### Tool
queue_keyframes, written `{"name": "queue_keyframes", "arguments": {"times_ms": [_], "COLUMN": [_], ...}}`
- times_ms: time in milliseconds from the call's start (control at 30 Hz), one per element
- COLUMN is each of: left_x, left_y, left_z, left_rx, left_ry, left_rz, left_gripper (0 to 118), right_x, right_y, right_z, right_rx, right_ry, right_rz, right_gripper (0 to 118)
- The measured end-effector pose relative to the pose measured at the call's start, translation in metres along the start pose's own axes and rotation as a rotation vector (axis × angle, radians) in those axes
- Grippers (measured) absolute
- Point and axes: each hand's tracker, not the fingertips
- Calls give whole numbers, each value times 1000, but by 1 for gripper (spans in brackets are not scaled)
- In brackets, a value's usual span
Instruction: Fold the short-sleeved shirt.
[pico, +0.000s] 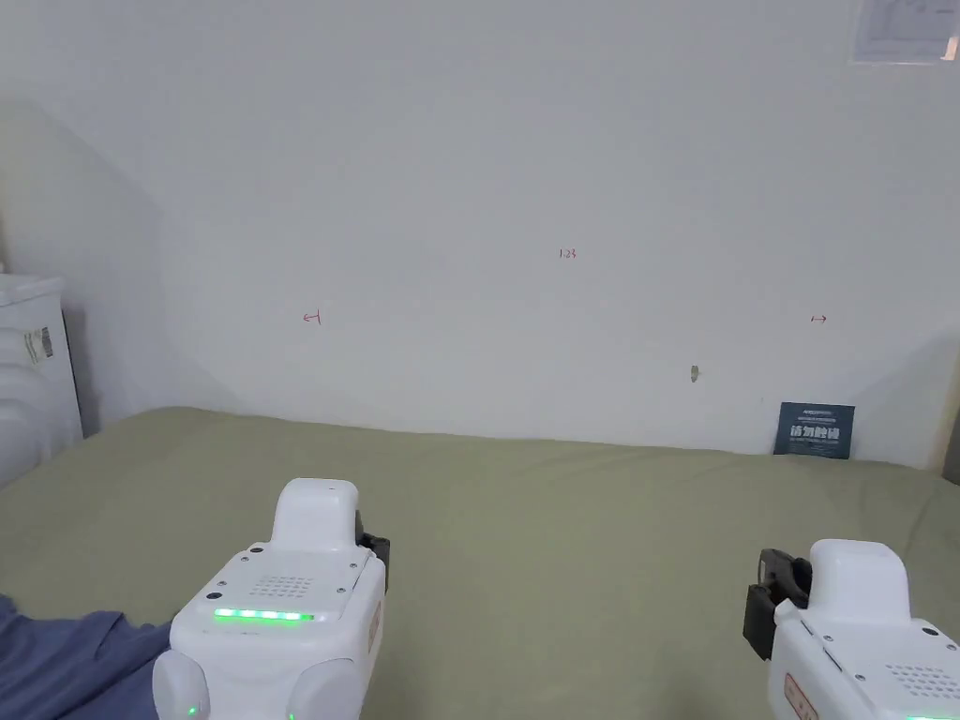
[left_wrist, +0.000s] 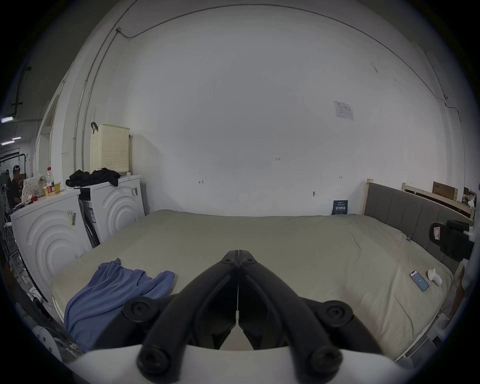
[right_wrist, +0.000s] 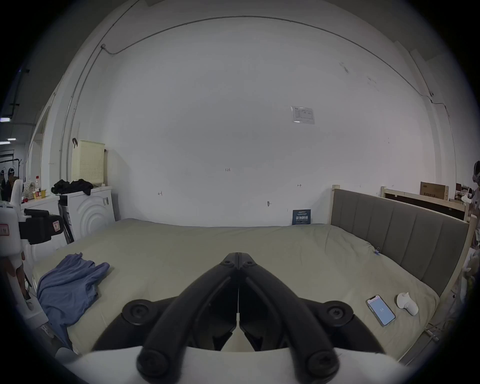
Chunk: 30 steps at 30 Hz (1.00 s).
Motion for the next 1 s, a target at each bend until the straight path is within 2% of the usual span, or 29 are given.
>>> {"name": "queue_keyframes", "arguments": {"times_ms": [167,233,333,533,700,867,1000], "left_x": [-9,-24,-66,-169,-230,-251,-258], "left_y": [-1,-2,-4,-17,-34,-47,-56], "left_z": [-1,1,9,54,89,97,84], "left_rx": [-2,-9,-22,-65,-124,-148,-184], "left_ry": [12,38,132,382,553,584,570], "left_rz": [-3,-13,-2,21,68,80,82], "left_gripper": [0,0,0,0,0,0,0], "right_x": [-11,-26,-66,-161,-220,-254,-267], "right_y": [-2,-4,-10,-18,-19,-25,-34], "right_z": [-6,-14,-26,-43,-52,-53,-54], "right_rx": [-7,-24,-38,-44,-66,-78,-95], "right_ry": [12,57,156,378,508,573,593], "right_rz": [18,18,41,26,25,37,58], "right_gripper": [3,3,3,3,3,3,3]}}
